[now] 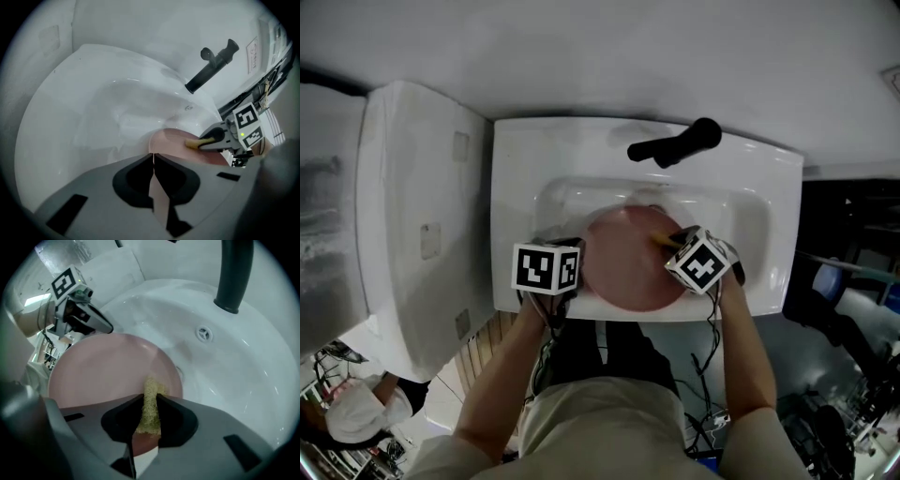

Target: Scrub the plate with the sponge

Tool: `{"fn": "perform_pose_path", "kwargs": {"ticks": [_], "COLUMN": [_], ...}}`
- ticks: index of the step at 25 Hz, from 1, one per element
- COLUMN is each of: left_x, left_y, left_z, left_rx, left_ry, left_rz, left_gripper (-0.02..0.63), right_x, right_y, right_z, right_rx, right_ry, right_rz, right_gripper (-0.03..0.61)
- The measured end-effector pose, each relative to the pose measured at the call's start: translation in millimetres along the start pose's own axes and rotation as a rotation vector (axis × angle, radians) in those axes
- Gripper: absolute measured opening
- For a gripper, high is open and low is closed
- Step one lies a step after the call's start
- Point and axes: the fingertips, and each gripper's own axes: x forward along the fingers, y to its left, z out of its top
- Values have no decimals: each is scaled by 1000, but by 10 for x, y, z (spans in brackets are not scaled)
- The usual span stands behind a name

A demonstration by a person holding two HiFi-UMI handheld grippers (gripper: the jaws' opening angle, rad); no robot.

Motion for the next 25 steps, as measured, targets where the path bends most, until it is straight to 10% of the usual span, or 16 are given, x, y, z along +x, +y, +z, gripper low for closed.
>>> {"fn": "perform_pose_path", "kwargs": {"ticks": [9,17,25], "left_x": [15,-47,-33], "left_y": [-14,16,-1], "left_z": [-5,11,20], "left_rx": [40,-13,-18], "left_ry": [3,-11,-51], "left_rz": [30,21,28], "left_gripper": [15,11,3], "right_x": [-324,9,188], "right_y": [1005,1032,632], "right_z": [102,527,687], "right_rx": [-114,-207,-77], "right_ry": [-86,-145,-191], "right_rz": [286,198,110], "right_gripper": [86,86,83]}}
